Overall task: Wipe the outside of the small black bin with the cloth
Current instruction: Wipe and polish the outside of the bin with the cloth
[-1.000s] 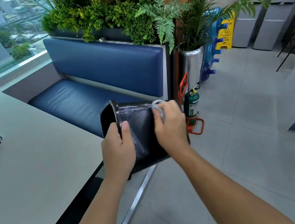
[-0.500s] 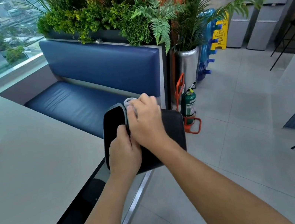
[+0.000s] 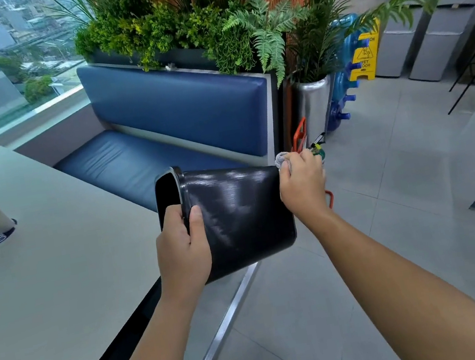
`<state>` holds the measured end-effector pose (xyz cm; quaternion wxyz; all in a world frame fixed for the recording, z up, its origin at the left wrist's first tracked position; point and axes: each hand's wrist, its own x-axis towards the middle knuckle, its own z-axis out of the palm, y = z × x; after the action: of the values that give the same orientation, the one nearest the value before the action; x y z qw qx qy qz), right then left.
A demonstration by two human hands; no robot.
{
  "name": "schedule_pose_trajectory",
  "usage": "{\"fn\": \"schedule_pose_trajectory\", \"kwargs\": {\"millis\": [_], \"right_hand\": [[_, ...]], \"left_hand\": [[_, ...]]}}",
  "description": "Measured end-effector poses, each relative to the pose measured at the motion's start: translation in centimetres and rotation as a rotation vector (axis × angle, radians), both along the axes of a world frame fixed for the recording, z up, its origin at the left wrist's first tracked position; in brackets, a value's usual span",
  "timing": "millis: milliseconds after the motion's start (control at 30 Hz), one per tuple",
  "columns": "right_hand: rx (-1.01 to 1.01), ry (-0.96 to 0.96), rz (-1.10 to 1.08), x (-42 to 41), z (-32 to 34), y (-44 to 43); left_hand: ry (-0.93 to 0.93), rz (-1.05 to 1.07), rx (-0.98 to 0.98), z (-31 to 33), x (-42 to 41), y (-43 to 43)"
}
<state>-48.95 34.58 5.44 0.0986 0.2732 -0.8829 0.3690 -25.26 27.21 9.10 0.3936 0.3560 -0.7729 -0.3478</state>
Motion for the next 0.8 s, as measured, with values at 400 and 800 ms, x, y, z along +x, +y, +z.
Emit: {"fn": "schedule_pose_trajectory", "kwargs": {"millis": [400, 800], "right_hand": [[-0.718, -1.307, -0.047, -0.5, 1.1, 1.7], [-0.795, -1.452, -0.164, 2.9, -3.3, 2.6]], "left_hand": [[-0.05, -0.357, 0.104, 0.3, 0.0, -1.4], [-0.003, -0.297, 0.52, 1.9, -1.7, -2.0]]}}
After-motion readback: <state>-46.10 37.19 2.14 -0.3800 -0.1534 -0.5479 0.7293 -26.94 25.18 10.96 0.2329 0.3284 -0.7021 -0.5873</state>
